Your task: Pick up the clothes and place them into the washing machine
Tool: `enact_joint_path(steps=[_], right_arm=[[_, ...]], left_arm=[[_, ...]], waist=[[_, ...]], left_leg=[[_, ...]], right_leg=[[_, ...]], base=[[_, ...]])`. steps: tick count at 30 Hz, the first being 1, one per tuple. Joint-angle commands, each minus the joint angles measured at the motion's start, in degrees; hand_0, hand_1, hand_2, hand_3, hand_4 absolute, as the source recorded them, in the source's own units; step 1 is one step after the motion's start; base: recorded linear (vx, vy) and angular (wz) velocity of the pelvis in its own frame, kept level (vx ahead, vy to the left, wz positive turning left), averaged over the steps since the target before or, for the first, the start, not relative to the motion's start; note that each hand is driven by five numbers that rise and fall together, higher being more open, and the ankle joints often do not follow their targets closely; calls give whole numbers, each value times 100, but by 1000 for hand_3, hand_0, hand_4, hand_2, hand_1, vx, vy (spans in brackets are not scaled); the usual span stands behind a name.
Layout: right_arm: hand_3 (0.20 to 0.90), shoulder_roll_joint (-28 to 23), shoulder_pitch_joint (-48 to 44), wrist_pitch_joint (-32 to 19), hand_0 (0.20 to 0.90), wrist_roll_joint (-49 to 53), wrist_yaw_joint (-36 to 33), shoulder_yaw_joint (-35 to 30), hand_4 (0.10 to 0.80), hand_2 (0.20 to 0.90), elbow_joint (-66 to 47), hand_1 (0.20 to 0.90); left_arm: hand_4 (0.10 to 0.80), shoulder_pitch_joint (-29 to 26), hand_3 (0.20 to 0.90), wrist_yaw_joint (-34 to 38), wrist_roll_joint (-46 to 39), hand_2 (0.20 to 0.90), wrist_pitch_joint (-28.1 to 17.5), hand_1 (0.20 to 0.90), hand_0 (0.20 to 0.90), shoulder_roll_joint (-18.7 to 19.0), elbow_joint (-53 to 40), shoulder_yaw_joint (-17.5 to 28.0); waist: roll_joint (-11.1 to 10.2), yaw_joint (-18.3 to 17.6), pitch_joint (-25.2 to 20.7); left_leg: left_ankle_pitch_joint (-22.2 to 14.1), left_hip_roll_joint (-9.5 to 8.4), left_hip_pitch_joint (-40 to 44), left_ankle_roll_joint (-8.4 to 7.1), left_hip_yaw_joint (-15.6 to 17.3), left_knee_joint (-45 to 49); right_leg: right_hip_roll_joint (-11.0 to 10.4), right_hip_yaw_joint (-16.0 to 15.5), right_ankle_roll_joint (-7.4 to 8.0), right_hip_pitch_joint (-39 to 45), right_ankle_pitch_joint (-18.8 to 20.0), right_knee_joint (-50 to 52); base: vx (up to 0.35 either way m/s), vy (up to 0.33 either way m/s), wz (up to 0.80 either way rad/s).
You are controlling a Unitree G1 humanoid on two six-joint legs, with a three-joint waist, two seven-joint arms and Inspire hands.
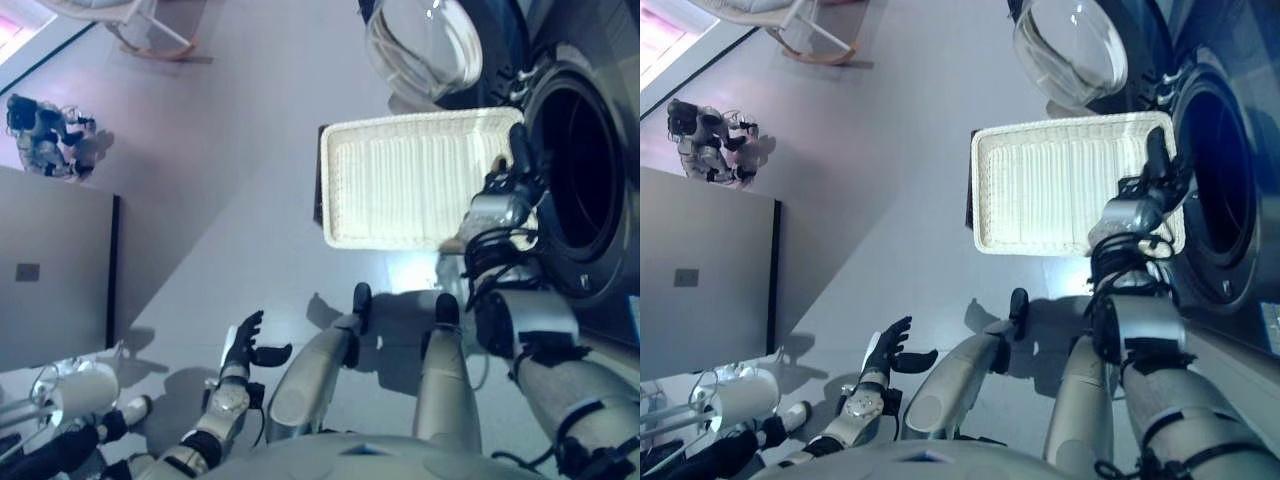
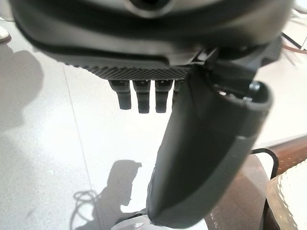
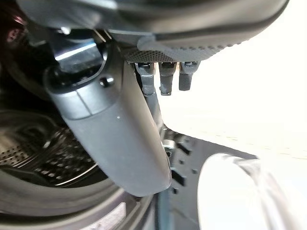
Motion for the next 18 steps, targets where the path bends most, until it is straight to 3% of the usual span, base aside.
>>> enact_joint_path(steps=[1,9,18], right_arm=[[900,217,543,-288,900,-230,463,240,800,900,-1188,900],[900,809,2584,151,900,-581,840,759,800,900,-1932,900],[900,578,4237,989,900,-1935,1149,1002,800,900,-1360,900]], left_arm=[[800,77,900,79,-13,900,3,900,900,290,479,509],[800,260,900,-53,12,900,156,900,900,238,984,1227],[800,468,900,-469,-62,900,56,900,900,302,1059,1664]], waist=[[-476,26,-525],[-1019,-328,-880],[-1387,-617,-1530]], left_leg=[[-6,-265,-17,222,189,-270],[-209,-146,957,263,281,-497],[-383,-78,1810,247,440,-755]], right_leg=[[27,-326,-1,689,391,-869],[-68,-398,144,1648,413,-1286],[-99,-422,285,2521,593,-1849]], base=[[61,18,-2],[90,17,-7],[72,-2,-17]])
